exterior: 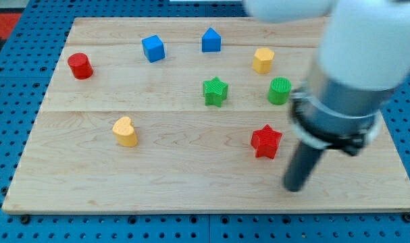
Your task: Move the red star to the top right of the yellow hexagon
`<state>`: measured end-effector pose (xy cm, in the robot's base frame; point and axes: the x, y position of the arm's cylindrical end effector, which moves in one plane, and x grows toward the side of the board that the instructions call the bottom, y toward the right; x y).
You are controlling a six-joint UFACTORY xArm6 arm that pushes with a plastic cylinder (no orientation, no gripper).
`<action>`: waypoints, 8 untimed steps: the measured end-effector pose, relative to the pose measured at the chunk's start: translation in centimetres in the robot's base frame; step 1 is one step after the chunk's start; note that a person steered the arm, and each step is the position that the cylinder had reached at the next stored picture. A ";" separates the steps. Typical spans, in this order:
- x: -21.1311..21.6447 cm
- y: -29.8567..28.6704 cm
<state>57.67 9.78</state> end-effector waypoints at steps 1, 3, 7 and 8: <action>-4.1 -0.6; -8.6 -5.5; -6.8 3.8; -12.9 3.1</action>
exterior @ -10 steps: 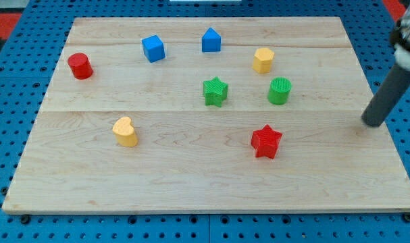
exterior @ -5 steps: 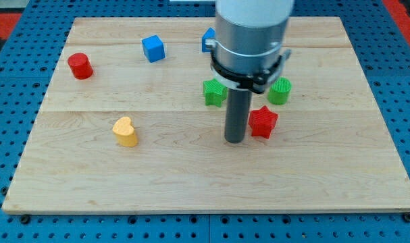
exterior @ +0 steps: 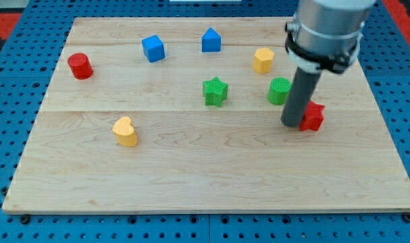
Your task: Move the red star to the top right of the yellow hexagon
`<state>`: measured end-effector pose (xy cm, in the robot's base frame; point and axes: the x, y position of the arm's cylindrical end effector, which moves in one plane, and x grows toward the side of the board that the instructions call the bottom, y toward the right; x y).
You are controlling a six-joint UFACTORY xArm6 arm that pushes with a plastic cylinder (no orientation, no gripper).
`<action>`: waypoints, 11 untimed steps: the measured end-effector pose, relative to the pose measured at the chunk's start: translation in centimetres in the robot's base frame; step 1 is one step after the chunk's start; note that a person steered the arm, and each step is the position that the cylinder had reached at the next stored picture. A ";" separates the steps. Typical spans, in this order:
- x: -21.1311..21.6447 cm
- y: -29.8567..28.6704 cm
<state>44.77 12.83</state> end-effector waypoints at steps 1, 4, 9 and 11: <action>-0.2 -0.1; 1.5 0.8; -10.4 3.3; -8.2 -2.0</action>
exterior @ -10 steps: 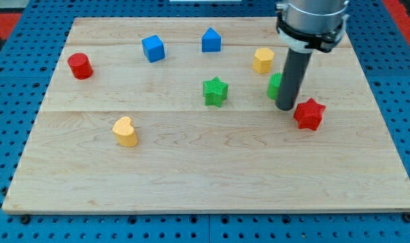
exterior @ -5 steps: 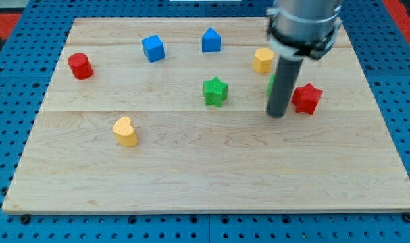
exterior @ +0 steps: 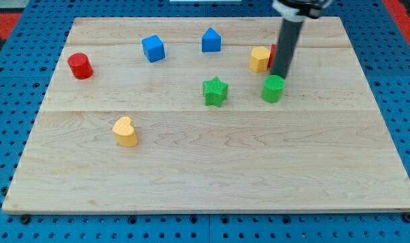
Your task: Move the red star to the top right of the yellow hexagon
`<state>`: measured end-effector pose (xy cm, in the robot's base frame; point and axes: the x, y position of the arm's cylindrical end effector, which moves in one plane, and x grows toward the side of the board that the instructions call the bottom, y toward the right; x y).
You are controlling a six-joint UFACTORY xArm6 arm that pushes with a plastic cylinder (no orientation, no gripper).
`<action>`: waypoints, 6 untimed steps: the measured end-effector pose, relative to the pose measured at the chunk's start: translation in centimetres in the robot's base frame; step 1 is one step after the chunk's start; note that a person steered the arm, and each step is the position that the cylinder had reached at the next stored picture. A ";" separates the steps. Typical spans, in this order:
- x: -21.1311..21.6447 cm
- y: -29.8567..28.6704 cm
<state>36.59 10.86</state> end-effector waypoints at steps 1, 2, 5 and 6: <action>-2.5 2.6; -7.2 2.4; -9.4 7.7; -10.5 5.8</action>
